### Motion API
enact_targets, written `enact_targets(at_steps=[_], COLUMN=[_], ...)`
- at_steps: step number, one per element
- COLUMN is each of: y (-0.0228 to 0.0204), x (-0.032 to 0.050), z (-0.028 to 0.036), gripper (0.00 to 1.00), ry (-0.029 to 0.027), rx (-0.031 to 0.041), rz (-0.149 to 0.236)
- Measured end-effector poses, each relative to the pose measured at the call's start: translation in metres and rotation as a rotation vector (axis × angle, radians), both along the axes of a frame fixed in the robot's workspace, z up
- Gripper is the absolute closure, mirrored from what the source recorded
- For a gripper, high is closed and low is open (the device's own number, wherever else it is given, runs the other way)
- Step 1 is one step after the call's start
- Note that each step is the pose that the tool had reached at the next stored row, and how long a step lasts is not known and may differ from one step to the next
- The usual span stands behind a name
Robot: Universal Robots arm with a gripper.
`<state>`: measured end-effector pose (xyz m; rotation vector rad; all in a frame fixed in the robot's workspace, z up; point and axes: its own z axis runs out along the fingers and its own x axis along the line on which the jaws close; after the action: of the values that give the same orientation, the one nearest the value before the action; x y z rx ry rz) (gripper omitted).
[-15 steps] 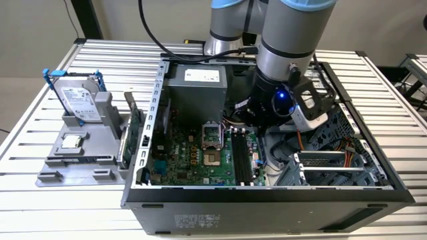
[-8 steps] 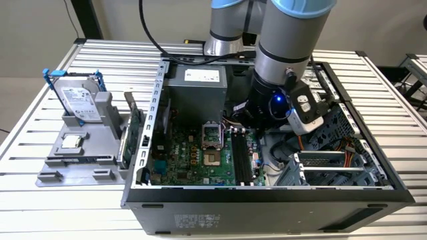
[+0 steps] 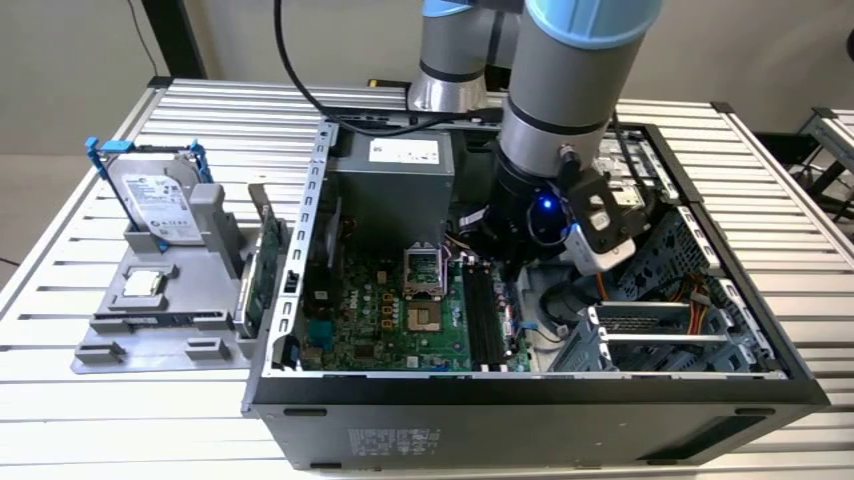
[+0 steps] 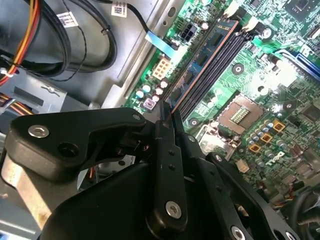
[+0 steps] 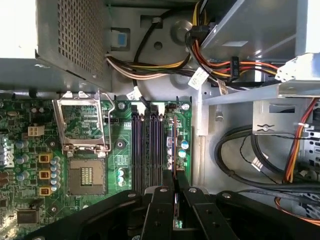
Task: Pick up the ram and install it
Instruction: 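Insert the ram into the slot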
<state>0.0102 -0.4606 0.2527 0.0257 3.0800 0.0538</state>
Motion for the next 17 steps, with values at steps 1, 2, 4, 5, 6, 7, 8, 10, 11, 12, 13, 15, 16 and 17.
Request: enact_targets(at_steps=[1, 2, 4, 5, 6, 7, 8, 10, 11, 12, 13, 15, 16, 17], y=[0.0, 0.0, 0.0001, 0.0003, 0.0003, 0.0003, 0.0004, 0.0005, 0.0007, 0.0007, 0.0007, 0.0008, 0.0008, 0.0008], x=[-0.0002, -0.0009, -0.0027, -0.0031, -0.0035, -0.0037, -0.0037, -0.0038, -0.0039, -0.0041, -0.0045, -0.0062, -0.0075, -0.0088], z=[-0.0008, -0.0012, -0.0023, -0.0029, -0.0038, -0.0047, -0.0058, -0.0084, -0.009, -0.009, -0.0092, -0.01, -0.0105, -0.0111], gripper=[1.0, 1.0, 1.0, 1.0, 1.0, 1.0, 1.0, 1.0, 1.0, 1.0, 1.0, 1.0, 1.0, 1.0], ry=[-0.0008, -0.0048, -0.0219, -0.0277, -0.0302, -0.0303, -0.0303, -0.0291, -0.0268, -0.0247, -0.0237, -0.0238, -0.0237, -0.0237], rx=[-0.0008, -0.0015, -0.004, -0.0052, -0.0064, -0.007, -0.0073, -0.0076, -0.0077, -0.008, -0.008, -0.0075, -0.0076, -0.0077], rz=[0.0, 0.0, 0.0, -0.002, -0.005, -0.011, -0.017, -0.028, -0.031, -0.031, -0.031, -0.031, -0.031, -0.031])
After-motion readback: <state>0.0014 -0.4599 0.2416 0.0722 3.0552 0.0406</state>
